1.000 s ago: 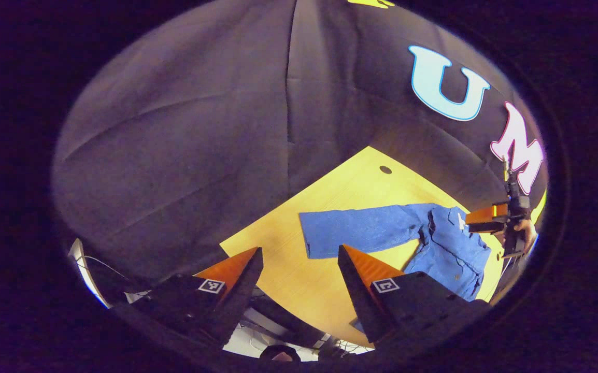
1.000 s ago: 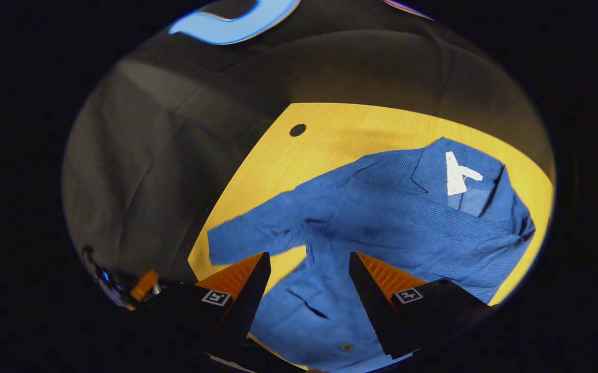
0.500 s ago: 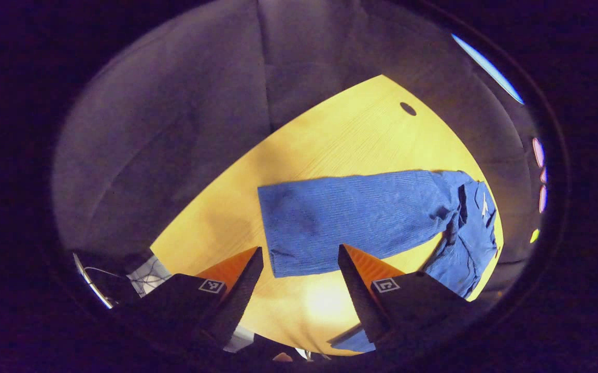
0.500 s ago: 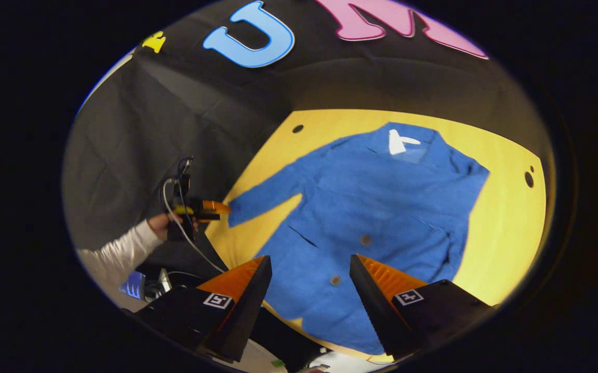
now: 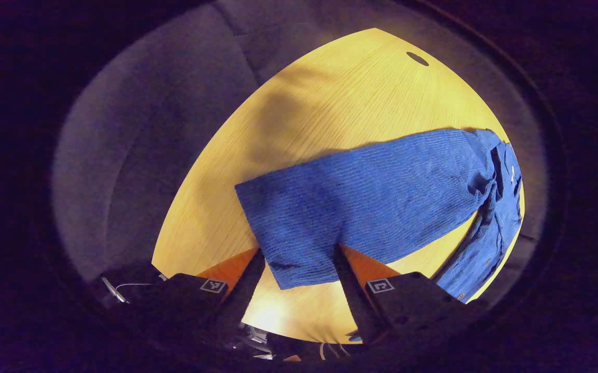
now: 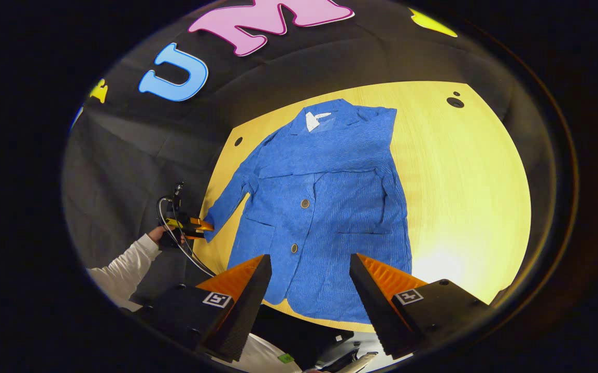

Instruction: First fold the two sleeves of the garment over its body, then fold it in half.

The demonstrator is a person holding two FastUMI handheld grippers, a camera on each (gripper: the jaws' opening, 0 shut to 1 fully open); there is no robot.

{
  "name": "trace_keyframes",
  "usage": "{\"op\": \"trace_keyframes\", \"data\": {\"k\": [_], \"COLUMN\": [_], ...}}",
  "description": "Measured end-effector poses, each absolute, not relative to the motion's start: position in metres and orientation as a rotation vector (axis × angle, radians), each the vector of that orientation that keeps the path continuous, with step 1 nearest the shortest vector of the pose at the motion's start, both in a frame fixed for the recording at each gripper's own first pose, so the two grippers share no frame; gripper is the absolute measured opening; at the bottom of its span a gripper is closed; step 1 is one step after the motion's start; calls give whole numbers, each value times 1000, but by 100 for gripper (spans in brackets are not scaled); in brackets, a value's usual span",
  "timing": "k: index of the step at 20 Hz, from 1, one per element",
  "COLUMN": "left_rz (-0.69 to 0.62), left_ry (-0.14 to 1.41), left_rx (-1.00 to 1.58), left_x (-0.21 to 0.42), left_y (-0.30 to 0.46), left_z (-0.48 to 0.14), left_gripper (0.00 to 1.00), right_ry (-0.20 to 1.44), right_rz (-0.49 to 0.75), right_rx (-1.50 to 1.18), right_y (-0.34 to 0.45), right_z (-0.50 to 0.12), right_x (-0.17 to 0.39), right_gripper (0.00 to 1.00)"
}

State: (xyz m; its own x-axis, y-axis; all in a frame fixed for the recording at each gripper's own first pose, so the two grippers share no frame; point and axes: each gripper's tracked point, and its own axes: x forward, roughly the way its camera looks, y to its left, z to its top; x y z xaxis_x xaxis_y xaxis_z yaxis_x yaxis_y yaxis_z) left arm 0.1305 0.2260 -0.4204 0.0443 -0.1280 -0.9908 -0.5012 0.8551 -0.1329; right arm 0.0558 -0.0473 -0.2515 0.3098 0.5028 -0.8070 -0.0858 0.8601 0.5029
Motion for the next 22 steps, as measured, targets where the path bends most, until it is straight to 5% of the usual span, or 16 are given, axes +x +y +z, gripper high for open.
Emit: {"op": "trace_keyframes", "data": {"k": [1, 4, 5, 6, 16, 22], "left_rz": [305, 277, 292, 298, 163, -54], "left_ry": [1514, 1488, 1485, 1482, 1215, 1020], "left_rx": [-527, -560, -566, -575, -385, -230], "left_x": [134, 145, 144, 147, 213, 281], "left_y": [226, 219, 221, 221, 191, 88], "left_z": [-422, -418, -421, -416, -307, -190], "left_gripper": [80, 18, 18, 2, 0, 0], "right_ry": [1199, 1211, 1212, 1215, 1171, 1149], "right_rz": [410, 440, 446, 453, 458, 463], "right_rx": [410, 427, 426, 426, 463, 479], "right_y": [-43, -32, -31, -29, -55, -82], "right_z": [-251, -253, -254, -255, -247, -242], "right_x": [57, 57, 57, 56, 70, 79], "right_gripper": [98, 98, 98, 98, 98, 97]}}
